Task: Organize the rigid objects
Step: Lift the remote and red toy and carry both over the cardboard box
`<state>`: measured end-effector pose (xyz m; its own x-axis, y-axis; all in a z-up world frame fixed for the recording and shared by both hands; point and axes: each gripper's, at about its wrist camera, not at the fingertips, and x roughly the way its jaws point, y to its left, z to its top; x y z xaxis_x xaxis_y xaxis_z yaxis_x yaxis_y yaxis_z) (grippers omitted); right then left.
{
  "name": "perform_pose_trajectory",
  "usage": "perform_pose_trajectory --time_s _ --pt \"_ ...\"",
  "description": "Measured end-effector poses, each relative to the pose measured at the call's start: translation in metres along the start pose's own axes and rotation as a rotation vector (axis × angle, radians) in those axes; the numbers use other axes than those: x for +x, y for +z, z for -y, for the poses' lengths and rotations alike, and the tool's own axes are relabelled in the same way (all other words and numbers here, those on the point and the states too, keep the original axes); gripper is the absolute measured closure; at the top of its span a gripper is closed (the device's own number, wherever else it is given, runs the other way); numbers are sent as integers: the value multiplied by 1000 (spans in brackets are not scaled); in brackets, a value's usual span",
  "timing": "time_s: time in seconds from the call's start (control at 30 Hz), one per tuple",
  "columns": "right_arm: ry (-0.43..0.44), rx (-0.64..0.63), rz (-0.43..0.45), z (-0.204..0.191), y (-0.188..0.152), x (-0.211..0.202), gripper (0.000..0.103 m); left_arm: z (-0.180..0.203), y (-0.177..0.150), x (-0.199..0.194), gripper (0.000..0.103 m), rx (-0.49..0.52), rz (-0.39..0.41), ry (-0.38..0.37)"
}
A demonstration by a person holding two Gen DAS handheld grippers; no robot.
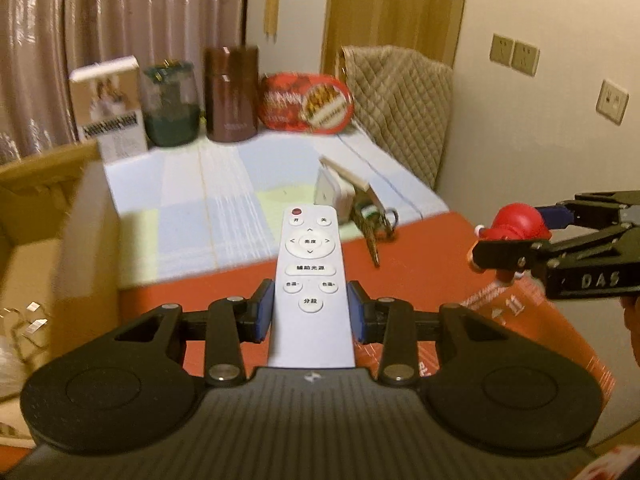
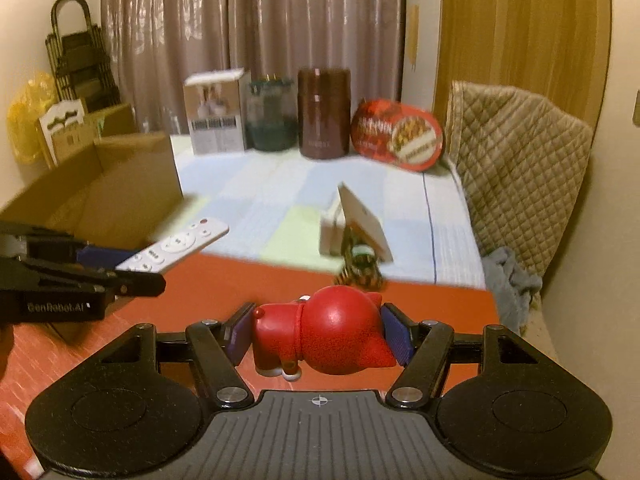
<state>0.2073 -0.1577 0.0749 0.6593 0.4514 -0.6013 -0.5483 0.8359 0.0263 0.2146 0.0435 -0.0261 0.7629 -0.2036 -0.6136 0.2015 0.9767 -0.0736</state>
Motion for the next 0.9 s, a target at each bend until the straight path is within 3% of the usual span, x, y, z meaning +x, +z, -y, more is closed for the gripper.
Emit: perform_pose_trajectory --time_s 0.27,0.43,0.9 --pt "66 -28 114 -47 69 -47 39 -33 31 -65 70 -15 69 59" --pt "137 -38 159 -89 95 -56 39 -63 35 -101 70 -24 88 118" --pt "318 18 113 -187 76 2 39 -156 -1 -155 70 -72 43 288"
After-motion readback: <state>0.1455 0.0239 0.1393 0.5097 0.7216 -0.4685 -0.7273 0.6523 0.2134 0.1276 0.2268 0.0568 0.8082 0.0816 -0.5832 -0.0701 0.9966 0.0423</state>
